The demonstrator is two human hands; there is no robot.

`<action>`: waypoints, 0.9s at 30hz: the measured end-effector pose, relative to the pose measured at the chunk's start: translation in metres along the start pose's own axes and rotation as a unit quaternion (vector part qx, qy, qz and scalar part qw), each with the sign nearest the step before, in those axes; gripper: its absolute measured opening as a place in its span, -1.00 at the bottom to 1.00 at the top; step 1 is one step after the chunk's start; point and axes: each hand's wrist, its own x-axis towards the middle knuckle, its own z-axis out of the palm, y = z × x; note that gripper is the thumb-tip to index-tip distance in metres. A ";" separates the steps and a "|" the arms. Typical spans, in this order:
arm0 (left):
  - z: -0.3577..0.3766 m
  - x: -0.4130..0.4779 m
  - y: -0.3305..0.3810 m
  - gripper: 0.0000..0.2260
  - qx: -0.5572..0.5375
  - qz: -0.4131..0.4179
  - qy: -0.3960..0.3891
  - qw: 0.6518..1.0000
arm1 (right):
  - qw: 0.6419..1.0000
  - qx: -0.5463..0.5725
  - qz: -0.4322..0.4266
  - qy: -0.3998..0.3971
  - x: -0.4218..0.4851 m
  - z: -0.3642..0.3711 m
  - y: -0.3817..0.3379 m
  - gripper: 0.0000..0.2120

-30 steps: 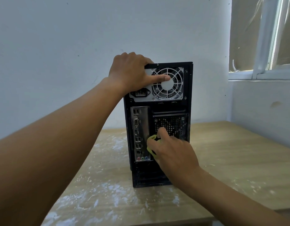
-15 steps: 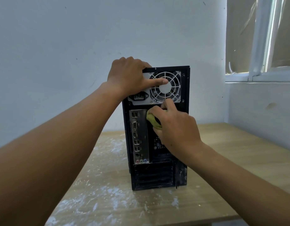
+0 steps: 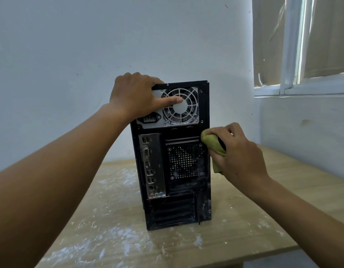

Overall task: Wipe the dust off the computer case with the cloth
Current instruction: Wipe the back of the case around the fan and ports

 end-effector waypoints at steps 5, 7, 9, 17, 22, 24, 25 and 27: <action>-0.001 -0.001 0.001 -0.18 0.000 -0.001 0.005 1.000 | 0.998 0.060 0.026 0.013 0.010 -0.008 0.001 -0.74; -0.001 -0.001 0.001 -0.18 -0.001 -0.005 0.001 1.000 | 0.995 0.089 0.032 0.039 0.022 -0.011 -0.004 -0.74; -0.001 0.000 0.000 -0.16 -0.001 -0.011 -0.002 1.000 | 0.991 0.109 0.031 0.064 0.038 -0.014 -0.010 -0.74; 0.002 0.000 -0.001 -0.12 -0.004 -0.013 0.008 1.000 | 0.992 0.106 0.004 0.065 0.065 -0.010 -0.019 -0.76; 0.001 0.000 -0.001 -0.12 -0.005 -0.015 -0.003 1.000 | 0.994 0.098 -0.020 0.055 0.037 0.001 -0.007 -0.77; 0.000 -0.001 -0.001 -0.14 -0.006 -0.014 -0.007 1.000 | 0.992 0.111 -0.015 0.054 0.024 0.008 -0.005 -0.76; 0.000 -0.001 -0.001 -0.15 -0.007 -0.015 -0.009 1.000 | 0.991 0.119 -0.010 0.053 0.018 0.011 -0.005 -0.75; 0.000 0.000 -0.002 -0.15 -0.012 -0.016 -0.009 1.000 | 0.990 0.130 -0.001 0.054 0.005 0.019 -0.005 -0.74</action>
